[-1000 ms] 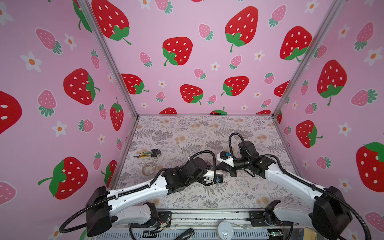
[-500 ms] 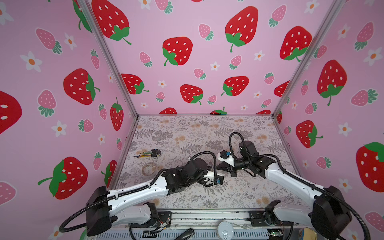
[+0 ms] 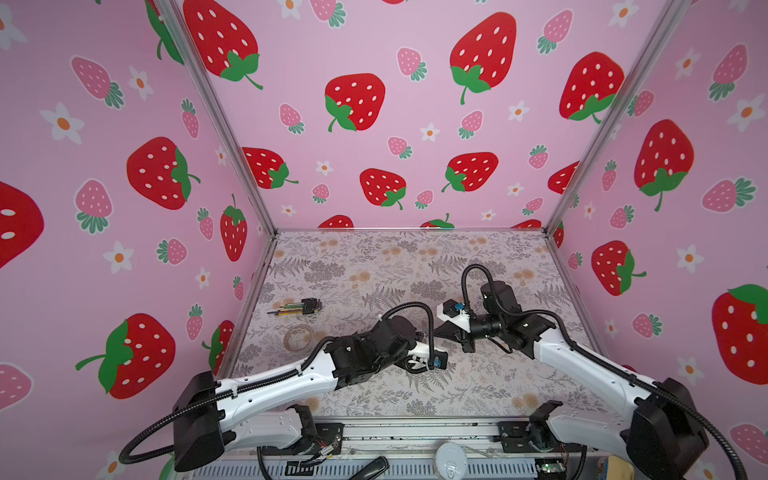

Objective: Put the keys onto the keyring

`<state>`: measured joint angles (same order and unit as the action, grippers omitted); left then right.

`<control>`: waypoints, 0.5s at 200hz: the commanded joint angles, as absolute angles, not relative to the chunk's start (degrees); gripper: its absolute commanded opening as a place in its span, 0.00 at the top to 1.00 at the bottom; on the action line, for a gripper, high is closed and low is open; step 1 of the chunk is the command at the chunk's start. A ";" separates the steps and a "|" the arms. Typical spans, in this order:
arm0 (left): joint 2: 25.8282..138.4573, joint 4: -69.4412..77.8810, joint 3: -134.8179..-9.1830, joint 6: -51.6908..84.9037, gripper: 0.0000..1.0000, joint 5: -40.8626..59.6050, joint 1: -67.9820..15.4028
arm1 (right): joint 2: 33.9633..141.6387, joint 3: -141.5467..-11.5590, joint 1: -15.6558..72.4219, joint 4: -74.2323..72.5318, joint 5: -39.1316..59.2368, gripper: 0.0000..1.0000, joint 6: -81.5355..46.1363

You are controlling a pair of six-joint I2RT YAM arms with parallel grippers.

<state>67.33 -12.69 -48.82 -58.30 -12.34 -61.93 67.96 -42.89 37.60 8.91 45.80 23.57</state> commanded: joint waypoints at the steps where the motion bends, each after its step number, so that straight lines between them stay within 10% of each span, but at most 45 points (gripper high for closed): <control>1: 67.92 -16.57 -51.25 -59.15 1.00 -10.28 -62.34 | 67.72 -43.77 37.27 7.60 46.79 1.00 23.19; 100: 70.20 -21.82 -54.53 -57.83 1.00 -7.41 -62.23 | 66.28 -42.33 37.19 4.03 47.34 1.00 22.24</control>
<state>68.95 -17.19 -51.77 -58.02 -10.37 -62.00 67.96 -42.83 37.60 8.38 45.45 22.46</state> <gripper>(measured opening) 0.050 0.046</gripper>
